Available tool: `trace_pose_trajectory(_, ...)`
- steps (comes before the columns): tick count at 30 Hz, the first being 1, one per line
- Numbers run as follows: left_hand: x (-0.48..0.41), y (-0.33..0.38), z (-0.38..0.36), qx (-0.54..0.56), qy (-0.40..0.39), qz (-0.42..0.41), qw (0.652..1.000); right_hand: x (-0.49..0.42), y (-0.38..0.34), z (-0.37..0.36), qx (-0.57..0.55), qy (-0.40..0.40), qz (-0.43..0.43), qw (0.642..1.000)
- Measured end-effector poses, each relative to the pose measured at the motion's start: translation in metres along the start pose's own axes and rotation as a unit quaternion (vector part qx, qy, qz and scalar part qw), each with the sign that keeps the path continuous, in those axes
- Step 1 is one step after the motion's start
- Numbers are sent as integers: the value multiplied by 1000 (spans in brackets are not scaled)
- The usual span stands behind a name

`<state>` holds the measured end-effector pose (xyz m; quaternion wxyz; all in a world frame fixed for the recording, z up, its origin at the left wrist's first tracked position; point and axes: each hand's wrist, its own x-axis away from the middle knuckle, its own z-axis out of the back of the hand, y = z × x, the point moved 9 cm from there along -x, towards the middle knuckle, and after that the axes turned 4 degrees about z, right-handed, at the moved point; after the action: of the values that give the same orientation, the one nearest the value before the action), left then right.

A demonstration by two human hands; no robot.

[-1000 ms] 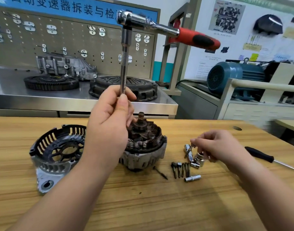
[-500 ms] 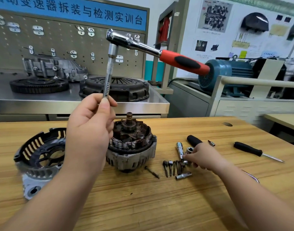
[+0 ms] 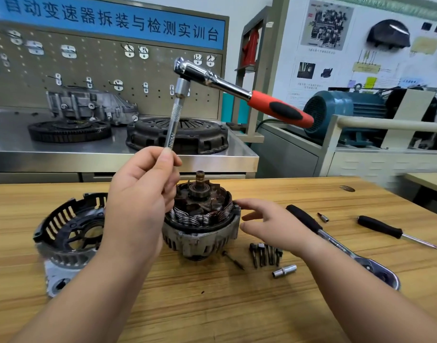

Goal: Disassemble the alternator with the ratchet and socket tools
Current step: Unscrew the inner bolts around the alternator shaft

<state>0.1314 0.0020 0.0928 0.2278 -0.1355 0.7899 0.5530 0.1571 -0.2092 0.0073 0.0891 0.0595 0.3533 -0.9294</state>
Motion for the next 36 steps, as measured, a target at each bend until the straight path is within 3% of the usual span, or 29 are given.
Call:
trace_pose_trajectory(9, 1, -8, -18, -17, -56, -7, 998, 16, -14, 3, 117, 81, 29, 989)
trace_pose_trajectory(17, 3, -19, -28, -52, -98, -15, 994, 27, -35, -16, 123, 121, 59, 983)
trace_pose_trajectory(36, 1, -55, -28, -13, -97, 48, 994, 24, -50, -30, 137, 77, 61, 986)
